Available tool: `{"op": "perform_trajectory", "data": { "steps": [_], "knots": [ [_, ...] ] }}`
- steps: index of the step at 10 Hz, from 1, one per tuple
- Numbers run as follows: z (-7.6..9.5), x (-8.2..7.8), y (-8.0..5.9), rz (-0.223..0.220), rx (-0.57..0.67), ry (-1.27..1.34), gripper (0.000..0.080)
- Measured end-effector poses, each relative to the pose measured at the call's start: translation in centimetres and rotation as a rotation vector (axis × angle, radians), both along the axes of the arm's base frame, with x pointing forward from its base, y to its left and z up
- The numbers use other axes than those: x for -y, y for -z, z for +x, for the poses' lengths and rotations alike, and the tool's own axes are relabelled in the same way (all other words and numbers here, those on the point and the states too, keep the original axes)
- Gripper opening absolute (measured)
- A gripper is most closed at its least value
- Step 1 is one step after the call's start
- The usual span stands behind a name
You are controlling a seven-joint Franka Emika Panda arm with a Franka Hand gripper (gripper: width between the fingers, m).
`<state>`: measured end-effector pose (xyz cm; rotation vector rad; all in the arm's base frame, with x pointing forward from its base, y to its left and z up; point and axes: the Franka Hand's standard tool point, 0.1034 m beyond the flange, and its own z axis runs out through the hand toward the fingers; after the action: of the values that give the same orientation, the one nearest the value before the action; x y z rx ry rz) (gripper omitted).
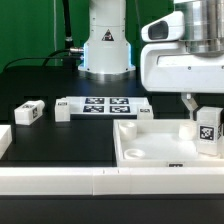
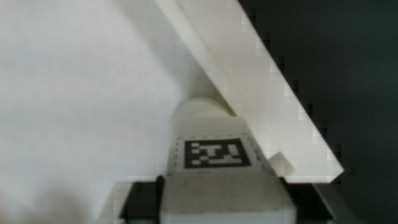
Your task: Assemble square table
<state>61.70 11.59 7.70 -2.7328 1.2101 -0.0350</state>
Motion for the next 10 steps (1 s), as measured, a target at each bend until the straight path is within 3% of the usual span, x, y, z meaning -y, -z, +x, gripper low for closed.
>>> {"op": "perform_trajectory", "data": {
  "steps": [3,4,5,6,7,10],
  "knots": [
    [0.00,-0.23,0.00,0.023,-0.022,0.159,0.0288],
    [0.00,-0.17,-0.01,0.018,-0.016,0.110,0.0364],
    [0.06,0.09,-0.05,0.008,-0.001,-0.004,0.0546],
    [0.09,0.09,-0.09,0.007,0.001,-0.025,0.0546],
    [0.08,0.05,-0.07,0.004,0.005,-0.052,0.0628],
    [0.05,0.14,-0.06,-0.024,0.039,-0.333,0.0648]
  ]
}}
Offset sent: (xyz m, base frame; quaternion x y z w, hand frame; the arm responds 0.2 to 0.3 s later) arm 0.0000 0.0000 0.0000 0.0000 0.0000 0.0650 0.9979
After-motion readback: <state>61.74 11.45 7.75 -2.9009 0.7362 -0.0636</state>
